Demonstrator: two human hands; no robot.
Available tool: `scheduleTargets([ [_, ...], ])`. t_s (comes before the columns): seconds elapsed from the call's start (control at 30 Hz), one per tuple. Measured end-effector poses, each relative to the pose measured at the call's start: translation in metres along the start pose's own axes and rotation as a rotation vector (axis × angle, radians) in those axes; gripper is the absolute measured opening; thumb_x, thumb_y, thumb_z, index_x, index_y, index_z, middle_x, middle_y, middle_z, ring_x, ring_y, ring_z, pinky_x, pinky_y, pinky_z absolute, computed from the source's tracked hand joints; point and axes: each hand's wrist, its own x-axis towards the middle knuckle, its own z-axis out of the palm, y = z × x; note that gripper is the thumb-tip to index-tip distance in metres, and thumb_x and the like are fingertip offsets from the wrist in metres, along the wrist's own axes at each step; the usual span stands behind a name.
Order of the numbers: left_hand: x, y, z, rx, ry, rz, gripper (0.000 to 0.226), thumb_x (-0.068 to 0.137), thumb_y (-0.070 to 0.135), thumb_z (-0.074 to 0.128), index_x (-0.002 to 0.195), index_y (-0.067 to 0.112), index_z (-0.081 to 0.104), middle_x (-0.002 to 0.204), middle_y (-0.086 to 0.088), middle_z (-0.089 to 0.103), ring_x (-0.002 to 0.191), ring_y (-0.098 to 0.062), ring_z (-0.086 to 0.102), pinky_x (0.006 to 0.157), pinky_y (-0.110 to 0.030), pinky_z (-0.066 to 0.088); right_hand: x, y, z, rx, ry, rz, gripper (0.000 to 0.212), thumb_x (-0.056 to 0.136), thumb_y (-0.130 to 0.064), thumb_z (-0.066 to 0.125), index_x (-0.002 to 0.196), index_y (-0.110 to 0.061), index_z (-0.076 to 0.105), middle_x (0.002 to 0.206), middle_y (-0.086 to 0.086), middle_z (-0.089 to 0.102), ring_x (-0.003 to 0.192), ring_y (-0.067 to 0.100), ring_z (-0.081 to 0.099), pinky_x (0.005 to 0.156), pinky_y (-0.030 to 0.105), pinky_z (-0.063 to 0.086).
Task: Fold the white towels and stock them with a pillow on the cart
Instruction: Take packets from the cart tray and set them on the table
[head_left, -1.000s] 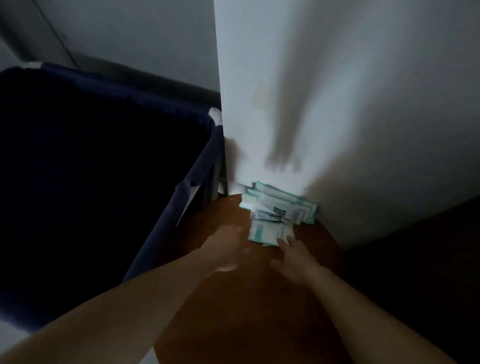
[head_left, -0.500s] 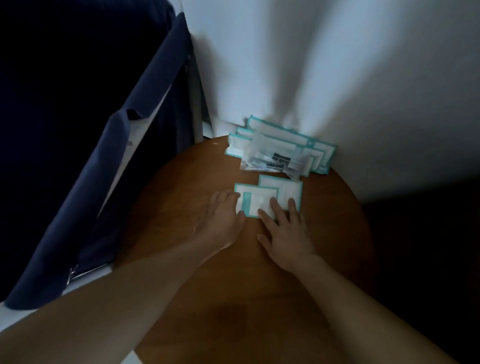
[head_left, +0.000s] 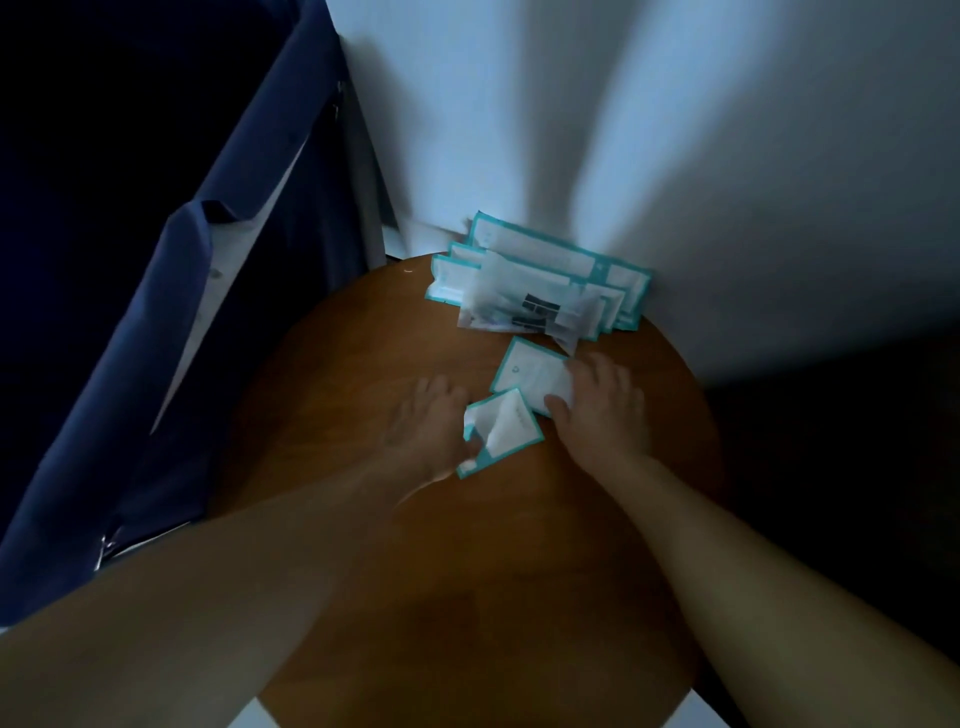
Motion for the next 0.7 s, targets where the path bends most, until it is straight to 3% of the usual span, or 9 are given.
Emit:
scheduleTargets([
  [0.13, -0.012, -0.009, -0.004, -0.329, -0.144, -0.072, 0.034, 0.09, 0.036, 0.064, 0.118, 0.016, 0.062, 0.106, -0.004, 0.066, 0.094, -0.025, 0.063, 0.082, -0.04, 0.053, 0.017, -0.001, 0.001, -0.075, -0.074, 0.115, 0.073, 0.085, -0.052, 0.069, 0.14, -0.012, 0.042, 0.137, 0.013, 0.045, 0.124, 0.033, 0.043, 0.098, 0.042, 0.038],
  [0.27, -0.026, -0.011, -0.022, -0.591, -0.065, -0.129, 0.034, 0.095, 0.024, 0.06, 0.126, 0.011, 0.059, 0.113, -0.011, 0.069, 0.097, -0.029, 0.068, 0.083, -0.044, 0.057, 0.012, -0.002, 0.011, 0.132, -0.145, 0.279, 0.081, 0.07, -0.052, 0.084, 0.13, -0.01, 0.051, 0.131, 0.018, 0.05, 0.125, 0.037, 0.045, 0.102, 0.041, 0.038],
  [0.33, -0.03, -0.009, -0.036, -0.65, 0.008, -0.149, 0.034, 0.096, 0.018, 0.059, 0.129, 0.011, 0.057, 0.114, -0.01, 0.067, 0.095, -0.025, 0.067, 0.077, -0.033, 0.057, 0.008, 0.001, 0.013, 0.254, -0.214, 0.34, 0.07, 0.067, -0.045, 0.088, 0.119, -0.008, 0.06, 0.123, 0.019, 0.059, 0.116, 0.036, 0.055, 0.094, 0.039, 0.045],
  [0.43, -0.038, -0.005, -0.062, -0.696, 0.128, -0.167, 0.035, 0.097, 0.014, 0.056, 0.131, 0.015, 0.055, 0.11, -0.002, 0.063, 0.089, -0.016, 0.06, 0.056, -0.008, 0.041, -0.003, -0.001, 0.002, 0.513, -0.215, 0.362, 0.038, 0.07, -0.018, 0.087, 0.098, -0.009, 0.064, 0.102, 0.016, 0.069, 0.084, 0.026, 0.062, 0.065, 0.031, 0.045],
  [0.47, -0.042, -0.003, -0.072, -0.713, 0.158, -0.177, 0.033, 0.097, 0.015, 0.055, 0.129, 0.016, 0.056, 0.109, 0.0, 0.062, 0.089, -0.015, 0.059, 0.056, -0.008, 0.04, -0.007, -0.003, -0.005, 0.587, -0.207, 0.369, 0.03, 0.071, -0.011, 0.084, 0.091, -0.012, 0.063, 0.096, 0.015, 0.07, 0.079, 0.026, 0.062, 0.061, 0.032, 0.046],
  [0.53, -0.05, 0.001, -0.092, -0.707, 0.203, -0.208, 0.023, 0.095, 0.018, 0.055, 0.118, 0.019, 0.059, 0.102, 0.002, 0.063, 0.088, -0.017, 0.06, 0.059, -0.016, 0.042, -0.018, -0.008, -0.022, 0.71, -0.191, 0.361, 0.028, 0.072, -0.003, 0.081, 0.086, -0.016, 0.061, 0.091, 0.013, 0.07, 0.082, 0.031, 0.066, 0.07, 0.04, 0.057],
  [0.6, -0.06, 0.006, -0.113, -0.684, 0.236, -0.209, 0.008, 0.095, 0.02, 0.055, 0.104, 0.02, 0.056, 0.088, 0.004, 0.06, 0.076, -0.014, 0.057, 0.053, -0.015, 0.037, -0.03, -0.014, -0.044, 0.774, -0.138, 0.317, 0.032, 0.072, 0.001, 0.08, 0.089, -0.019, 0.062, 0.083, 0.003, 0.069, 0.078, 0.023, 0.067, 0.068, 0.029, 0.058],
  [0.67, -0.073, 0.014, -0.137, -0.664, 0.271, -0.161, 0.003, 0.096, 0.019, 0.056, 0.098, 0.017, 0.054, 0.082, 0.004, 0.057, 0.067, -0.008, 0.053, 0.047, -0.01, 0.037, -0.043, -0.022, -0.072, 0.824, -0.068, 0.274, 0.035, 0.071, 0.006, 0.078, 0.094, -0.017, 0.066, 0.078, -0.006, 0.066, 0.064, 0.004, 0.062, 0.054, 0.009, 0.047],
  [0.7, -0.079, 0.019, -0.15, -0.652, 0.28, -0.13, 0.005, 0.096, 0.019, 0.056, 0.1, 0.015, 0.056, 0.084, 0.002, 0.058, 0.067, -0.007, 0.053, 0.046, -0.01, 0.037, -0.051, -0.026, -0.087, 0.846, -0.047, 0.257, 0.037, 0.071, 0.008, 0.077, 0.097, -0.016, 0.067, 0.079, -0.004, 0.067, 0.06, -0.004, 0.059, 0.051, 0.006, 0.043],
])
